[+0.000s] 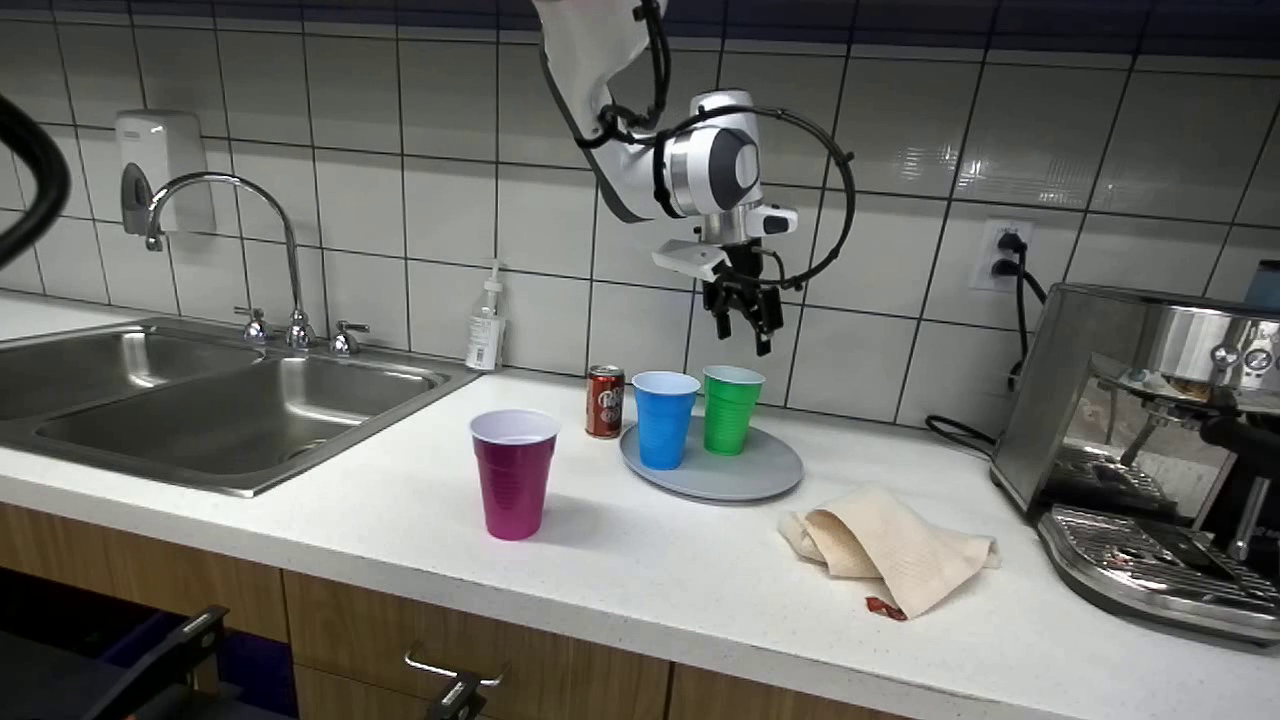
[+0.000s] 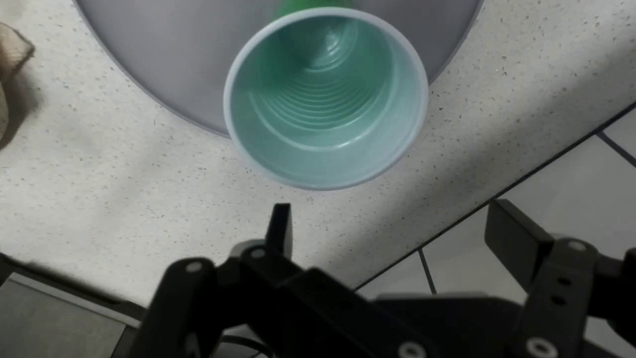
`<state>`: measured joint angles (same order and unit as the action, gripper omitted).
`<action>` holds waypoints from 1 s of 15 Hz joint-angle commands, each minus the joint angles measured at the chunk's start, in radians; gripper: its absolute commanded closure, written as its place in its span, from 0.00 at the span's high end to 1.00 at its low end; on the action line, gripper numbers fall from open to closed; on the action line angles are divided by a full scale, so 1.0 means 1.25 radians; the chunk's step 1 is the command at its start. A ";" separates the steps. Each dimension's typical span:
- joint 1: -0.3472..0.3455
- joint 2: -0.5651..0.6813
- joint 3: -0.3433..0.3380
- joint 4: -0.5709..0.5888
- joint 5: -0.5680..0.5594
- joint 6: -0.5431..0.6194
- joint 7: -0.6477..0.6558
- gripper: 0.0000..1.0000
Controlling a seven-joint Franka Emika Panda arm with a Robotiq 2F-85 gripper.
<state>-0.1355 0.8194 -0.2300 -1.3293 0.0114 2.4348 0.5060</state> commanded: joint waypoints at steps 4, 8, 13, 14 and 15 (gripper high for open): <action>0.043 -0.173 -0.014 -0.308 0.001 0.203 -0.036 1.00; 0.057 -0.273 -0.010 -0.465 0.007 0.271 -0.061 1.00; 0.102 -0.404 -0.034 -0.657 -0.013 0.350 -0.045 1.00; 0.112 -0.428 -0.040 -0.691 -0.020 0.357 -0.043 1.00; 0.122 -0.451 -0.046 -0.726 -0.030 0.369 -0.040 1.00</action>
<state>-0.0234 0.3809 -0.2579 -2.0750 0.0054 2.8519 0.4636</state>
